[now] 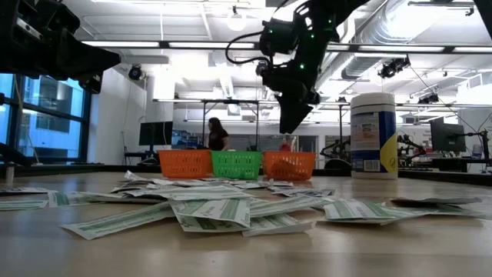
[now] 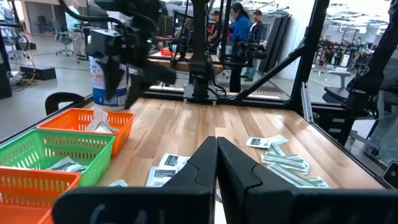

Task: Pick & Place First Aid Supplies
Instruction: Put the towelette pack into the green bin

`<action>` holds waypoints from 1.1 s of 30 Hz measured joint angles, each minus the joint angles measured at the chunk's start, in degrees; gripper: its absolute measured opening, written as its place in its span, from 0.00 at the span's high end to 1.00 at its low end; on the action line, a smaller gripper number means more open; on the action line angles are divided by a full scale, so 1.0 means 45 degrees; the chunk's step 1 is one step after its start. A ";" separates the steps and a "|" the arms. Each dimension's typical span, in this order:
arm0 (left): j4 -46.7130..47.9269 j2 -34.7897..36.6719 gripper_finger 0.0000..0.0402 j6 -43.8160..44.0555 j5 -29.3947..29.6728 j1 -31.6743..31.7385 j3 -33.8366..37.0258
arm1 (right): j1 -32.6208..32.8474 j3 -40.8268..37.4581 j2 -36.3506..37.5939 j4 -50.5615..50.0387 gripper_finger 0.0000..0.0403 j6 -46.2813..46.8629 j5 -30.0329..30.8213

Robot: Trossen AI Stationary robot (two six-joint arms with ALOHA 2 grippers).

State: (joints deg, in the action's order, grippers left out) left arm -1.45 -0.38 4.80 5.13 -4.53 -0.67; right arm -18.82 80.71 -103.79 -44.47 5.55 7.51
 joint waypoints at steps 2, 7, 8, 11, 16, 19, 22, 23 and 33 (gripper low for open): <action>0.0000 -0.0003 1.00 -0.0003 0.0000 0.0000 0.0000 | 0.0298 0.0000 0.0000 -0.0113 0.45 0.0739 -0.0137; 0.0000 -0.0005 1.00 -0.0004 0.0000 0.0003 0.0000 | 0.1199 0.0000 0.0005 -0.0496 0.47 0.2836 -0.0592; 0.0000 -0.0005 1.00 -0.0005 0.0000 0.0003 0.0000 | 0.1403 0.0000 0.0005 -0.0566 0.48 0.3352 -0.0669; 0.0000 0.0000 1.00 -0.0005 0.0000 0.0002 0.0000 | 0.2056 0.0000 0.0005 -0.0814 0.47 0.4840 -0.0903; 0.0000 -0.0003 1.00 -0.0005 0.0000 -0.0002 0.0000 | 0.3054 0.0000 0.0010 -0.1117 0.46 0.6893 -0.0982; 0.0000 -0.0001 1.00 0.0000 0.0000 0.0002 0.0000 | 0.3601 0.0000 0.0010 -0.1387 0.46 0.8285 -0.1109; 0.0000 0.0000 1.00 -0.0005 0.0000 -0.0002 0.0000 | 0.4143 0.0000 0.0010 -0.1686 0.46 0.9733 -0.1304; -0.0002 -0.0003 1.00 -0.0005 -0.0002 0.0001 0.0000 | 0.4334 0.0000 0.0010 -0.1709 0.46 1.0196 -0.1364; 0.0000 -0.0005 1.00 -0.0002 0.0000 0.0003 0.0000 | 0.5911 0.0001 -0.0275 -0.1685 0.46 1.3328 -0.1462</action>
State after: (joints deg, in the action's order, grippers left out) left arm -1.45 -0.40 4.79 5.13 -4.51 -0.67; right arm 7.77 80.71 -105.02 -52.05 65.53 0.93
